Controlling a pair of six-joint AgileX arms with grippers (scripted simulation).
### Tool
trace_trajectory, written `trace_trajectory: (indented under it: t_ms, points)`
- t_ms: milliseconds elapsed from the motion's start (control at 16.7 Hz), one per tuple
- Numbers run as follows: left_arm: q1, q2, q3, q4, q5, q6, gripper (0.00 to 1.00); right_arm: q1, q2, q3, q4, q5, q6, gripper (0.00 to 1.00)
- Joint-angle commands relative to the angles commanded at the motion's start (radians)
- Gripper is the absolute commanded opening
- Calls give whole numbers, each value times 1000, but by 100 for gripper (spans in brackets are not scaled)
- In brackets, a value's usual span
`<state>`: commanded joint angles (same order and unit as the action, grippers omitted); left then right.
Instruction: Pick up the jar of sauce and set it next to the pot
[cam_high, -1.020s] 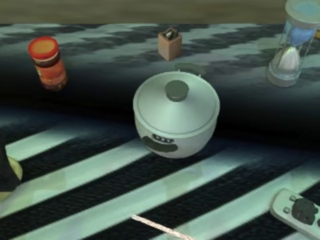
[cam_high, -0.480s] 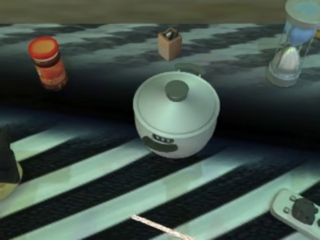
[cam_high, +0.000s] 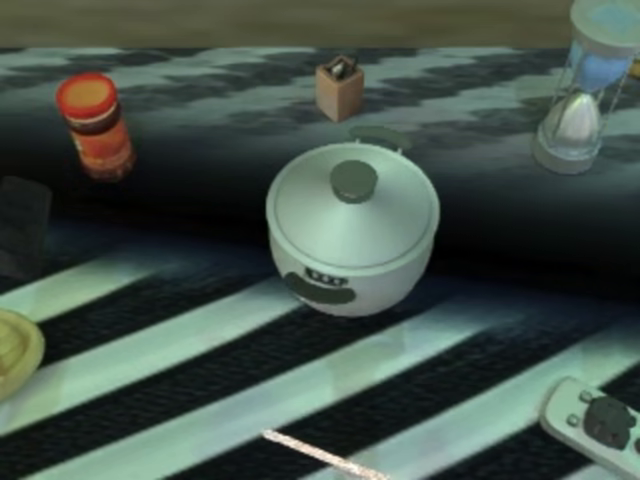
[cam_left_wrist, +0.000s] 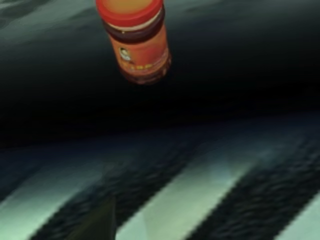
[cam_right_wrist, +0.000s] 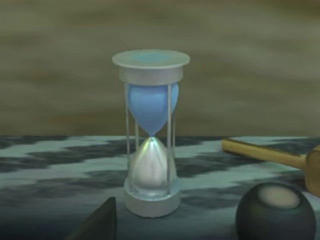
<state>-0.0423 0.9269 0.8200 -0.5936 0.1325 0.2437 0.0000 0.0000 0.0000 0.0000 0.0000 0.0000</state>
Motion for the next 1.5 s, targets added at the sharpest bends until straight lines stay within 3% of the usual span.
trace_trajectory:
  t_ms: [420,840,1200,1500]
  points:
    - [-7,691,693,-421,45,159,100,0,0,0,0,0,0,100]
    - [10,1322,1415,-761,46,320,100,0,0,0,0,0,0,100]
    - [33,1695,1891,-924,28,437,100,0,0,0,0,0,0,100]
    - [46,1826,2075,-970,17,487,100,0,0,0,0,0,0,100]
